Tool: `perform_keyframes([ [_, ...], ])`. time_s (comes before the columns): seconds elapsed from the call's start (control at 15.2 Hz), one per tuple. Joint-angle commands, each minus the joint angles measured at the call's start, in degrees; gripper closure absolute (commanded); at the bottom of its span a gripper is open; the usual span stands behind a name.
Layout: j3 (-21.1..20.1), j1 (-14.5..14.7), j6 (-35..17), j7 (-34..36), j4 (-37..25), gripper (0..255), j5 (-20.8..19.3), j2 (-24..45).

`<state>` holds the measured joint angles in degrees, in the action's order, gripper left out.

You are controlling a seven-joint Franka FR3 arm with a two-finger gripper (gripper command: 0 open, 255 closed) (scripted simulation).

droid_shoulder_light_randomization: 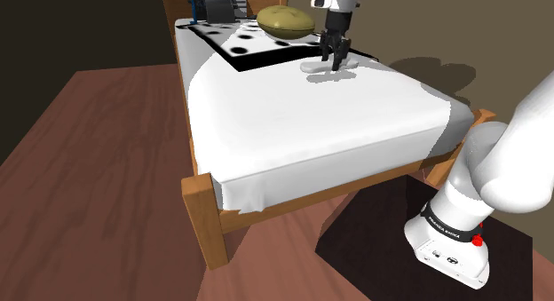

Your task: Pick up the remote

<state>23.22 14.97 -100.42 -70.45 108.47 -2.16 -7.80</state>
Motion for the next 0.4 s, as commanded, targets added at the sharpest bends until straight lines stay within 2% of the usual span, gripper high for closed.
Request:
perform_keyframes([
  [0.0, -0.10, 0.06, 1.67, 0.12, -1.54, 255, -0.03, -0.14],
  [0.33, -0.13, 0.10, 4.12, 0.07, -4.18, 255, 0.07, 0.06],
])
